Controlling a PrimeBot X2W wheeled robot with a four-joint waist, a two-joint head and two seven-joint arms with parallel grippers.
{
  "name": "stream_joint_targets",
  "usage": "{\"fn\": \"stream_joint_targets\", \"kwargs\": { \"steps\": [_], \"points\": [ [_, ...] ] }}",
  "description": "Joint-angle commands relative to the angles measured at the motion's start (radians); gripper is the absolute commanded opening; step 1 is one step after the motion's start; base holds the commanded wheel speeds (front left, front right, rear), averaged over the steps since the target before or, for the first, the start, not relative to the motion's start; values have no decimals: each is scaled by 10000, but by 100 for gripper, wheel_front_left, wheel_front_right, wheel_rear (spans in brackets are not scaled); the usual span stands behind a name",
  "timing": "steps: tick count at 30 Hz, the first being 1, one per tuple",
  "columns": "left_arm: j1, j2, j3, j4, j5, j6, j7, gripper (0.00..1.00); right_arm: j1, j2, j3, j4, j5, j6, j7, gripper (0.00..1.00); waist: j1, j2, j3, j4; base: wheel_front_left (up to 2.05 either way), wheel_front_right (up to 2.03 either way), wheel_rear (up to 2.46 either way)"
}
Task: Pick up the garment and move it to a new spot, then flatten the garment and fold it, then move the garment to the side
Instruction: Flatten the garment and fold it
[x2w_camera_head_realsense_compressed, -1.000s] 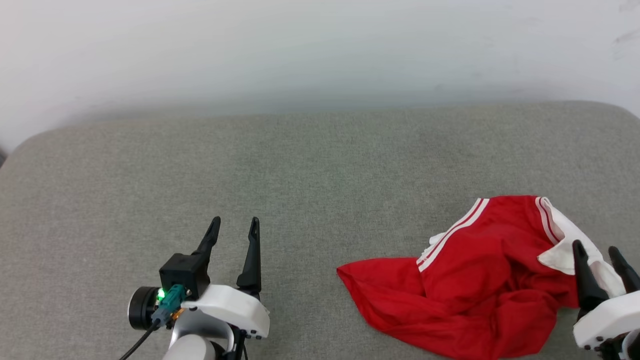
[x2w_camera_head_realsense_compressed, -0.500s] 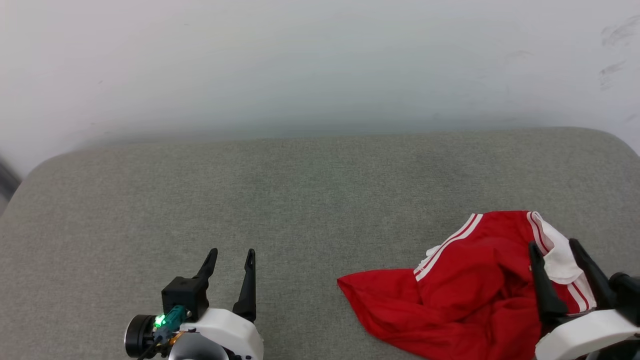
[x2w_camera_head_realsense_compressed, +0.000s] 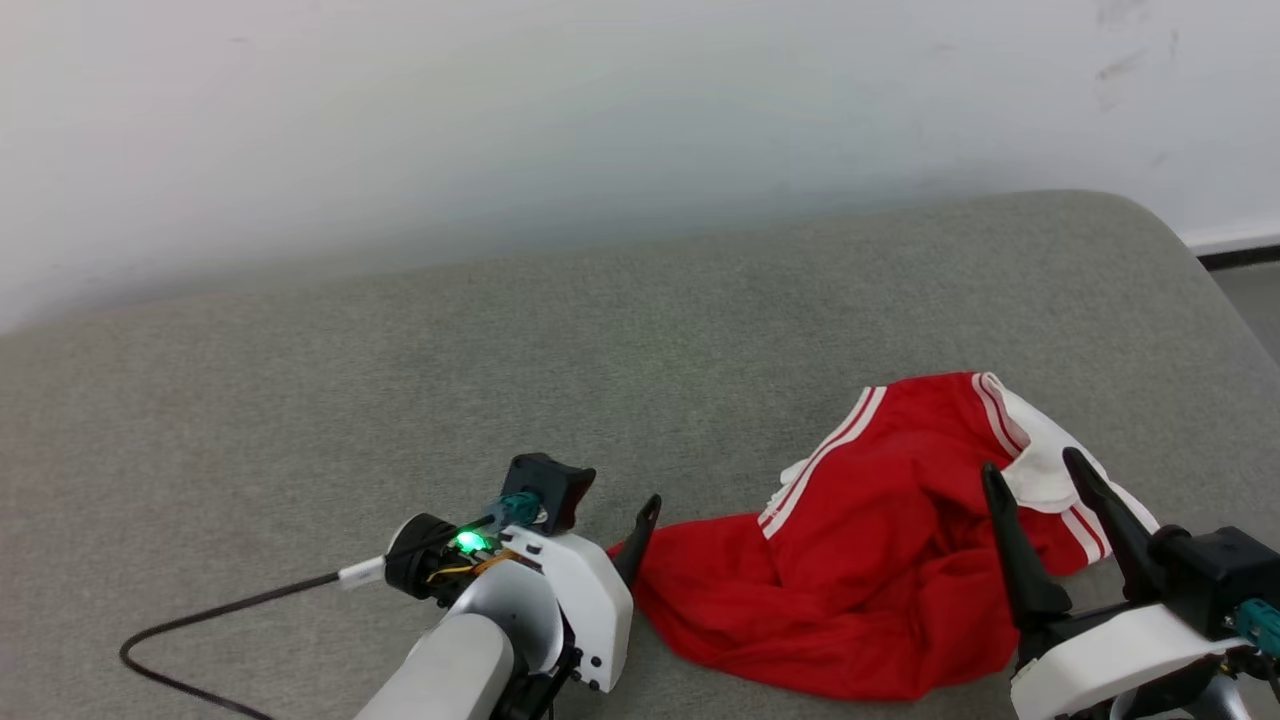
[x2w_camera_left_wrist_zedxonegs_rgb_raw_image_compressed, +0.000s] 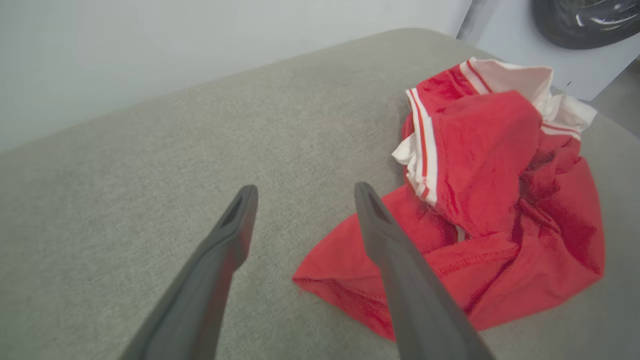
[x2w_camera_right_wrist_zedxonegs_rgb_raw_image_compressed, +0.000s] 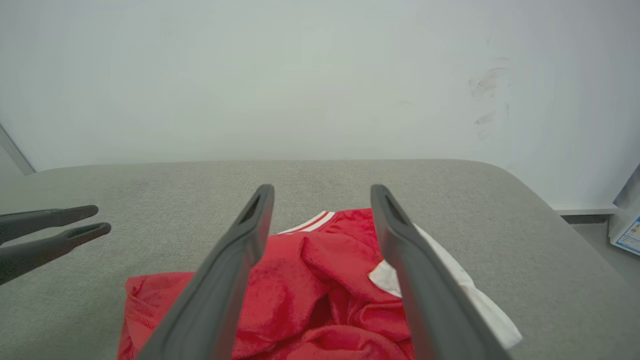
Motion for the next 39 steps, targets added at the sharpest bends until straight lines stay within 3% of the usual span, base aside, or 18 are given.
{"fn": "stream_joint_targets", "kwargs": {
  "steps": [1, 7, 14, 15, 16, 17, 22, 26, 33, 39],
  "points": [
    [-295, -13, -190, 295, -71, -246, 421, 100, -165, 18, 65, 12, 11, -3, -64, 100, 0, -1, 320, -367, 0, 0, 0],
    [-1277, 245, -929, 1453, -135, -1021, 2658, 100, -489, -103, 326, 114, 138, -3, -163, 100, 0, -1, 849, -912, 0, 0, 0],
    [-1684, 721, -1985, 2520, -285, -1414, 5504, 100, -808, -91, 586, 234, 200, -3, -419, 100, 0, -1, 1276, -1245, 0, 0, 0],
    [-1695, 773, -2187, 2555, -344, -1442, 5819, 79, -842, -97, 628, 253, 196, -3, -453, 100, 0, -1, 1302, -1277, 0, 0, 0],
    [-1674, 782, -2321, 2515, -458, -1483, 6016, 9, -847, -101, 667, 283, 204, -3, -493, 100, 0, -1, 1327, -1298, 0, 0, 0],
    [-1647, 780, -2469, 2463, -569, -1499, 6181, 0, -858, -123, 709, 313, 206, -3, -527, 100, 0, -1, 1344, -1305, 0, 0, 0],
    [-1798, 1067, -2505, 1851, -678, -1469, 5810, 0, -917, -168, 739, 432, 235, -3, -667, 100, 0, -1, 1301, -1143, 0, 0, 0],
    [-1897, 1335, -2113, 1175, -592, -1106, 5073, 0, -786, -216, 652, 456, 280, -3, -684, 100, 0, -1, 1141, -718, 0, 0, 0],
    [-1241, 1858, -1219, -328, -757, -43, 4024, 0, -514, -283, 372, 238, 237, -3, -496, 100, 0, -1, 823, 274, 0, 0, 0],
    [445, 2434, -242, -1612, -1387, 1198, 3599, 0, -191, -231, 120, -99, 137, -3, -322, 100, 0, -1, 602, 948, 0, 0, 0]
  ]
}}
